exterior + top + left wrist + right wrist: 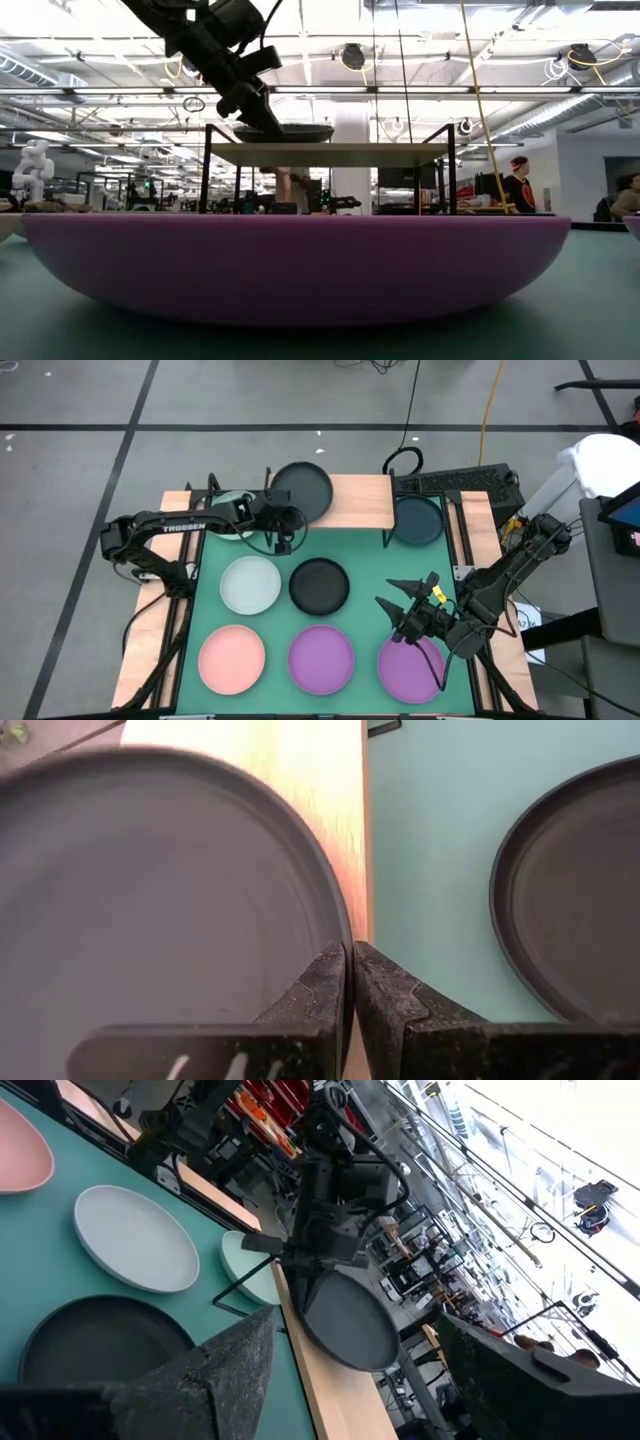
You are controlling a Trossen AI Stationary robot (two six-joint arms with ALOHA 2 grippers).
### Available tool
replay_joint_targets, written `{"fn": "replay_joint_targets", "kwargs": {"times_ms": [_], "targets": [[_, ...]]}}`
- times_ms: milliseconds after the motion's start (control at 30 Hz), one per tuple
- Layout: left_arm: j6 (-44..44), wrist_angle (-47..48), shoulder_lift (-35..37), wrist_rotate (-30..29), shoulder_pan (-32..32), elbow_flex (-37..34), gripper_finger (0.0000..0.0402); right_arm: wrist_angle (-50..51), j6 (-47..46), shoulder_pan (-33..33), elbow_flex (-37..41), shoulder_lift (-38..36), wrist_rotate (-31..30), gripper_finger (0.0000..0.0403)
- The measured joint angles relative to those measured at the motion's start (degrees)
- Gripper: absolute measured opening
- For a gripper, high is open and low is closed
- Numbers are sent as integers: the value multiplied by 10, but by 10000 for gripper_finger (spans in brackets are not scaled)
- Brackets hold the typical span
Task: Place and stack plates onto a shelf
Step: Put the bottom dark blue plate on the shelf
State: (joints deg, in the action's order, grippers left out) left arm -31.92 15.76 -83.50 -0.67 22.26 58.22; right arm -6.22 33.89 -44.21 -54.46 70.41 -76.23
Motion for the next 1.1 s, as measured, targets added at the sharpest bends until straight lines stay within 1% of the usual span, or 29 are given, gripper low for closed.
{"fn": "replay_joint_targets", "kwargs": {"times_ms": [133,367,433,533,1000,1033,1100], "targets": [[1,-4,0,0,0,0,37,0,0,0,0,0,0,258],[6,-25,0,0,0,-1,77,0,0,0,0,0,0,258],[6,-26,0,-9,0,-1,83,0,0,0,0,0,0,258],[6,-26,0,-24,0,-1,86,0,0,0,0,0,0,258],[51,-32,72,-20,-6,0,86,1,-2,0,0,0,-1,258],[54,-34,74,-30,-6,0,86,1,-2,0,0,0,-1,258],[62,-51,75,-80,0,0,86,1,-2,0,0,0,-1,258]]}}
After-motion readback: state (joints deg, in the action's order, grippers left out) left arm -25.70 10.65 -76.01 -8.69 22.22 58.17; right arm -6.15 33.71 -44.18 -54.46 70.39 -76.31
